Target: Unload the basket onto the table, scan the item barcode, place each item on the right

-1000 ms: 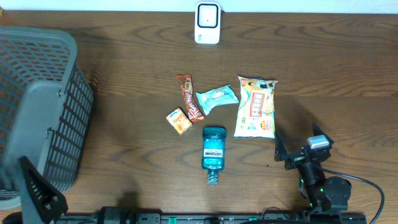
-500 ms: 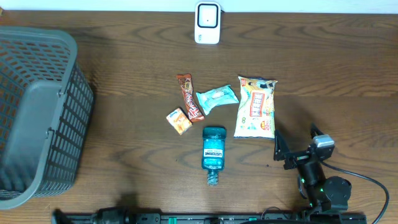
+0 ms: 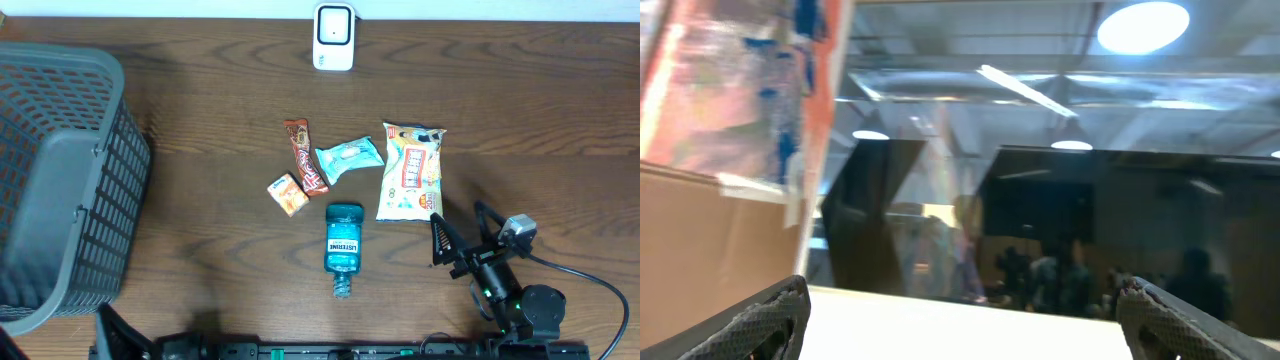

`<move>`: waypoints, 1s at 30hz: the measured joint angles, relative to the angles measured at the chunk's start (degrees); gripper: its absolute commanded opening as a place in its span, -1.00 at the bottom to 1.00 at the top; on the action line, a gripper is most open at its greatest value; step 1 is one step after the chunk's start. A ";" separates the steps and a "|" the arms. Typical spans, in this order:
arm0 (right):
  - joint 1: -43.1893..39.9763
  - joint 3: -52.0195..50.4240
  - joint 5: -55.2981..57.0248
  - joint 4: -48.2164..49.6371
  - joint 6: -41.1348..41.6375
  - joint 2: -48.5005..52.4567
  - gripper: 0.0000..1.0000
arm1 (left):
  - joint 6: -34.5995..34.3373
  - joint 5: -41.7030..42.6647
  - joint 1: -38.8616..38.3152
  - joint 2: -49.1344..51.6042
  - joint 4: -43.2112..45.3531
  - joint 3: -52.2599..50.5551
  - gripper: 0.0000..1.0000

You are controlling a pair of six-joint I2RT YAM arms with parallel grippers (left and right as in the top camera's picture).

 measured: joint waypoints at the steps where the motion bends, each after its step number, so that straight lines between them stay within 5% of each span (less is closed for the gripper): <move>1: 0.00 0.02 -0.35 0.00 0.63 0.09 0.98 | -0.11 -0.68 0.20 0.00 -0.07 0.00 0.96; 8: 0.00 5.88 -0.98 -0.94 3.06 9.35 0.98 | -0.79 -6.14 0.61 0.00 -4.92 -0.42 0.96; 15: 2.23 18.71 -4.17 -0.15 3.69 33.09 0.98 | -0.85 -2.08 0.61 -0.04 -4.57 -8.02 0.96; 23: 7.67 28.92 -23.08 17.55 5.25 56.81 0.99 | -0.85 5.75 0.61 -0.02 -4.59 -17.62 0.96; 27: 8.74 28.96 -23.91 20.68 8.13 64.98 0.86 | -0.85 6.80 0.61 -0.02 -4.81 -19.19 0.96; 30: 10.27 28.96 -21.14 22.01 10.91 71.47 0.29 | -0.85 7.28 0.61 -0.02 -5.31 -19.56 0.96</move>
